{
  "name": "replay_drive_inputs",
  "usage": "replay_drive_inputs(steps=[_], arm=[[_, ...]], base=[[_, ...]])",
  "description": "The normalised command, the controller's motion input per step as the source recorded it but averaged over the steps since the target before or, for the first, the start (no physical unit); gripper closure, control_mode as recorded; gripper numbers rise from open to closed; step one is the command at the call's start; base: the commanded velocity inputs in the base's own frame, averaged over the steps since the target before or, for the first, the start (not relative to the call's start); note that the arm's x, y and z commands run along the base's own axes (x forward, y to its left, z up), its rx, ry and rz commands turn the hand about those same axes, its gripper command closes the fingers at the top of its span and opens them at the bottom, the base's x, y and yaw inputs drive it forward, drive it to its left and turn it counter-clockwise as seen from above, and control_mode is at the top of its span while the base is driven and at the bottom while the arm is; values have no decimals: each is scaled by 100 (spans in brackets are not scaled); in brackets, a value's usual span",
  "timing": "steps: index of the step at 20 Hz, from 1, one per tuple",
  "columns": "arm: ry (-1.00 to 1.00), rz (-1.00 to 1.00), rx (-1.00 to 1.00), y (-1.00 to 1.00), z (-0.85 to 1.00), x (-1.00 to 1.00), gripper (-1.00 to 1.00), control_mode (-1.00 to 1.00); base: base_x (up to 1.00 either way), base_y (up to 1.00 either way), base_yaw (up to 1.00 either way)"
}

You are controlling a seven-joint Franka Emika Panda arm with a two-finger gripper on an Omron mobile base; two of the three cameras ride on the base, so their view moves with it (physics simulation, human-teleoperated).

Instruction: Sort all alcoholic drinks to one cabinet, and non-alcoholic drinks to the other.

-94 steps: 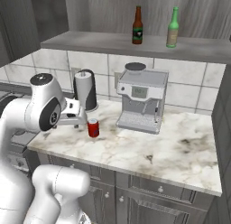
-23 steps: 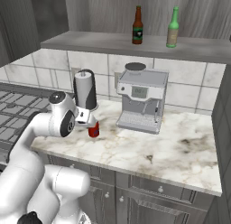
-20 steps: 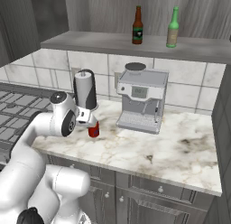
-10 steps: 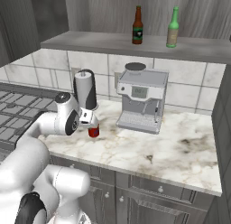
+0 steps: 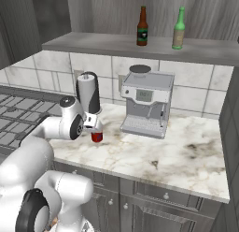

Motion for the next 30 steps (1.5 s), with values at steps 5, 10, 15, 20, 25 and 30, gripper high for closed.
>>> replay_drive_inputs(steps=[5,10,15,20,25,30], arm=[[-2,0,0,-4,-10,11,-100,-100],[0,0,0,-2,-6,10,-100,-100],[0,0,0,0,-5,12,-100,-100],[0,0,0,0,-4,14,-100,-100],[0,0,0,0,-2,12,-100,-100],[0,0,0,0,-4,12,-100,-100]], base=[[0,0,0],[0,0,0],[0,0,0],[0,0,0],[0,0,0],[0,0,0]])
